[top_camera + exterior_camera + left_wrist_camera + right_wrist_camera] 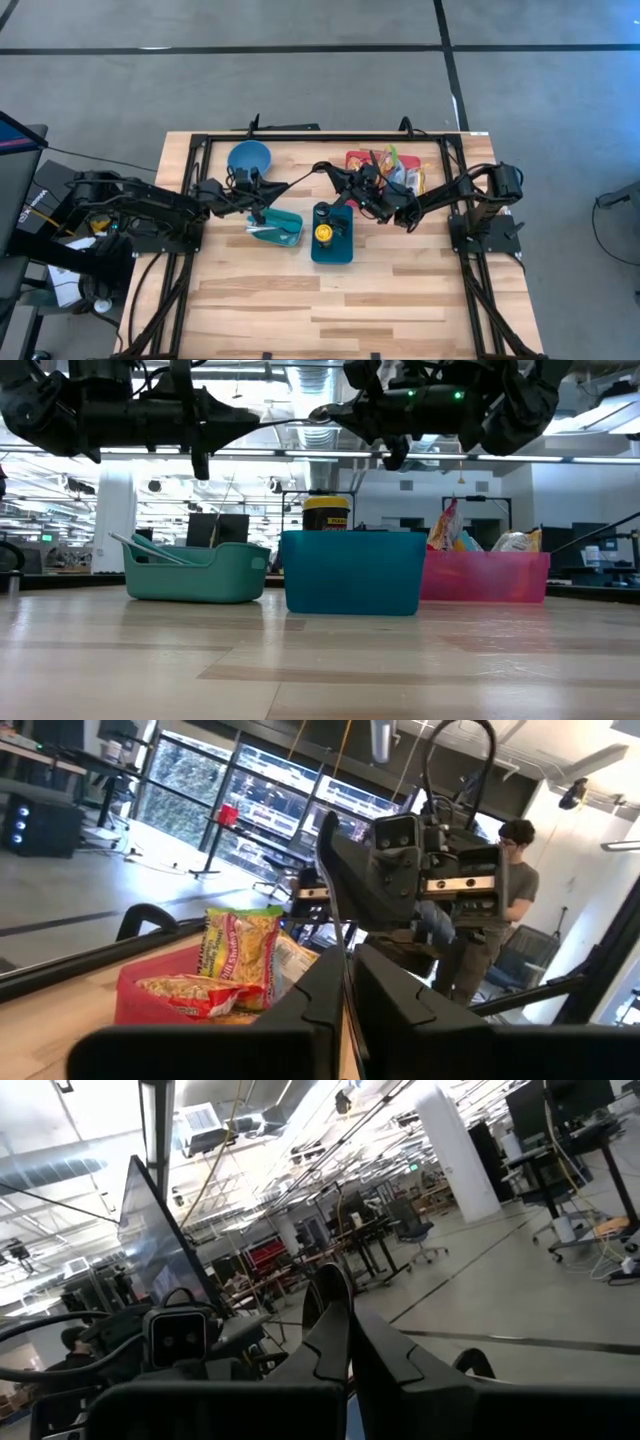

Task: Pick & Place Food Item
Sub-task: Put the black spoon into the green bin

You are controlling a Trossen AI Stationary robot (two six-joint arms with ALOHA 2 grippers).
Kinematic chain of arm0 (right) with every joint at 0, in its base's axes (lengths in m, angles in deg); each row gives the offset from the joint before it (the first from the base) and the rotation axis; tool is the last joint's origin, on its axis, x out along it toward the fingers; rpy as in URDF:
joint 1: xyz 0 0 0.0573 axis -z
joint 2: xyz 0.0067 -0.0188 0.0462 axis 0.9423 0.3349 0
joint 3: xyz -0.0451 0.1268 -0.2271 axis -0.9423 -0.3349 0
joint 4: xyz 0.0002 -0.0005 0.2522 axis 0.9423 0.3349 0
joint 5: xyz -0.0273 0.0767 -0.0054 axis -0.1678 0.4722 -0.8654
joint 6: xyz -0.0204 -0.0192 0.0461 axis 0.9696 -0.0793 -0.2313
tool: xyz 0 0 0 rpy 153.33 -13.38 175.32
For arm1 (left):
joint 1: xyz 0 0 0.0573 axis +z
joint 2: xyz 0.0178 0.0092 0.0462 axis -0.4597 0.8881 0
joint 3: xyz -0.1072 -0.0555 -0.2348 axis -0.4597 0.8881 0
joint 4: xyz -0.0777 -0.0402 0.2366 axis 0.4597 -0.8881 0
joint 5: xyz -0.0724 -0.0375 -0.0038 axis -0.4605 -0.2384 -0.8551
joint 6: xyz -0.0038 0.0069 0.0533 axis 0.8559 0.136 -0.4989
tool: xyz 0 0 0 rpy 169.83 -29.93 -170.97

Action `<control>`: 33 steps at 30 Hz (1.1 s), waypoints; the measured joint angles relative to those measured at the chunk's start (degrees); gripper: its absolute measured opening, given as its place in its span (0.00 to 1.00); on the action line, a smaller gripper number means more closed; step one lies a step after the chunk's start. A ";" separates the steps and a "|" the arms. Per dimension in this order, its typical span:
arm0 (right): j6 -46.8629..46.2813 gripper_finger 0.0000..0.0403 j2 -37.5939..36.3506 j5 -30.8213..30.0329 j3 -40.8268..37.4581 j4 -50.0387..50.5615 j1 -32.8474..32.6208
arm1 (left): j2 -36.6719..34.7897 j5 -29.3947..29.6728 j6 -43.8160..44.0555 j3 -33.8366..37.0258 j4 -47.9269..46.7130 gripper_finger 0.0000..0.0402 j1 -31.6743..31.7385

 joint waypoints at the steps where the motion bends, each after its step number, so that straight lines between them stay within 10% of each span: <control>1: 0.10 0.00 0.00 -0.22 0.00 -0.03 -0.02 | 0.00 0.12 0.03 0.00 -0.15 0.04 0.01; 19: -0.07 0.00 0.02 -1.05 -0.09 -1.85 0.00 | -0.04 -0.16 0.17 -0.04 -0.51 0.15 0.00; 33: 0.04 0.00 0.02 -0.67 -0.02 -1.72 -0.04 | -0.02 1.65 0.33 0.02 -0.55 0.02 0.00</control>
